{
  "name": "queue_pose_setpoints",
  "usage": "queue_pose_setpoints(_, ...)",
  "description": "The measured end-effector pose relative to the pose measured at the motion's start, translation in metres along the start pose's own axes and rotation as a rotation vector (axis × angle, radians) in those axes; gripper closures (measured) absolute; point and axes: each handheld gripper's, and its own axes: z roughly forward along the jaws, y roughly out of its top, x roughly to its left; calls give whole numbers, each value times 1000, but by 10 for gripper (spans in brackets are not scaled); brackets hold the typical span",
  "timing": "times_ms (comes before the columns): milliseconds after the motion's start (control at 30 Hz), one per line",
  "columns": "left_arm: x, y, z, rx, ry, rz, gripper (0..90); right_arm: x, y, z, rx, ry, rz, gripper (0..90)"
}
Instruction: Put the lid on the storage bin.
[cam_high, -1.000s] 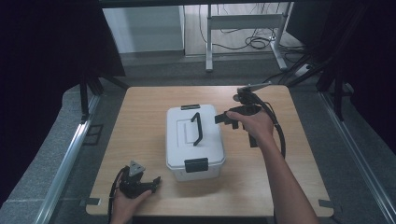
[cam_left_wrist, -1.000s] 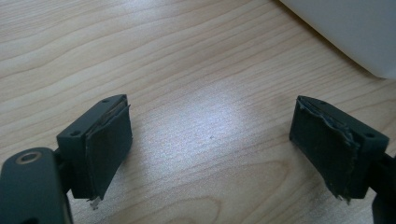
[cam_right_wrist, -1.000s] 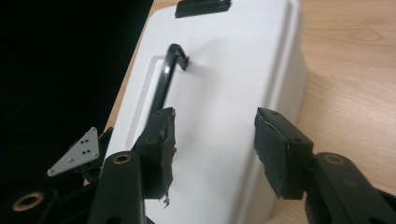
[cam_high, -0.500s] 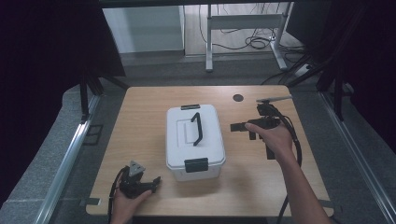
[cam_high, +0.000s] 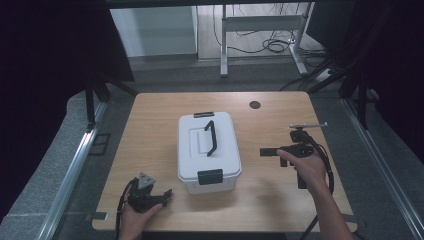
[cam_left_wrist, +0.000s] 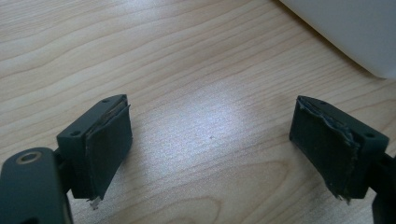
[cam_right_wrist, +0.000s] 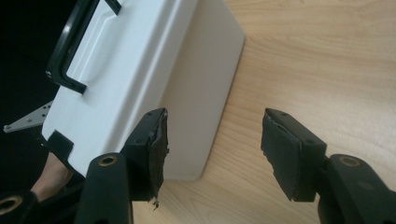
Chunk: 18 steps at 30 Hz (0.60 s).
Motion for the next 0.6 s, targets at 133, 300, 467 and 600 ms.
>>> queue_pose_setpoints(133,0,0,0,2,0,3,129,-14,-13,-1,-12,20,26,411)
queue_pose_setpoints(300,0,0,0,3,0,3,129,-29,-25,3,-25,48,57,410)
queue_pose_setpoints(467,0,0,0,3,0,3,129,-31,-27,4,-30,65,51,401)
queue_pose_setpoints(600,0,0,0,3,1,1,130,-33,-26,6,-23,68,44,382)
